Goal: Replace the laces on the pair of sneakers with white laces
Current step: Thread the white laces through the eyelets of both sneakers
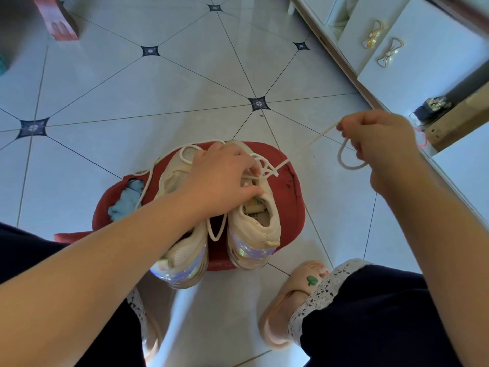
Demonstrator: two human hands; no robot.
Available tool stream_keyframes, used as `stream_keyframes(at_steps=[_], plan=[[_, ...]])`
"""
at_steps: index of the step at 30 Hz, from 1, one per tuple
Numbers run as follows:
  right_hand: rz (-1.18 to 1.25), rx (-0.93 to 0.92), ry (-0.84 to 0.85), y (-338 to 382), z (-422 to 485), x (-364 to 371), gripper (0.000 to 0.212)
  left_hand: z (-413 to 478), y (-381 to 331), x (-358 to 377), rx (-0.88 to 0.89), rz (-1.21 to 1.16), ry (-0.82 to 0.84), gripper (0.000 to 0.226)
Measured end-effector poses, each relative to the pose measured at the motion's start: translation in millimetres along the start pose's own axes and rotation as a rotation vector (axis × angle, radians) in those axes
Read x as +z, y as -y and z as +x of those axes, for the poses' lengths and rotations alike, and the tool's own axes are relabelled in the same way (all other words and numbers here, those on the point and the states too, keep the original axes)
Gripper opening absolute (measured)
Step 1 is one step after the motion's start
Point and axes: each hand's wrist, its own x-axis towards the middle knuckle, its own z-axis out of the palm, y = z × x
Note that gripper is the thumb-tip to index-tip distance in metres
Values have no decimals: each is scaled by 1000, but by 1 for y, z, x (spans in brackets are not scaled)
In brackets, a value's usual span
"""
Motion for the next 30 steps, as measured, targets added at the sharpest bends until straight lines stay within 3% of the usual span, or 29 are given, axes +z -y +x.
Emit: stream_keyframes(at_steps=[3,6,10,13,15,18,20,24,30], plan=[[-106,2,203,-2,-5,7,19,-2,2,-4,-40,-73,19,37],[-283,-44,353,-5,-8,9,11,-7,2,-6,-59,-152,1,55],[-681,-110,691,-14,-18,23,10,-13,3,-7,-148,-272,-51,70],[-876,-204,652,-20,-22,36,21,-13,7,-8,-187,-305,-51,67],[-835,-231,546,-20,-23,41,25,-13,10,-9,-205,-338,-38,63],[-582,-277,457,-16,-25,50,29,-12,14,-10,-220,-365,-24,61],[-464,-269,496,-14,-27,57,31,-9,14,-10,-222,-377,-60,56],[-404,-214,548,-17,-26,62,14,-3,17,-11,-209,-296,-185,34],[-237,-26,553,-15,-17,56,36,4,25,-7,-223,-167,-187,36]])
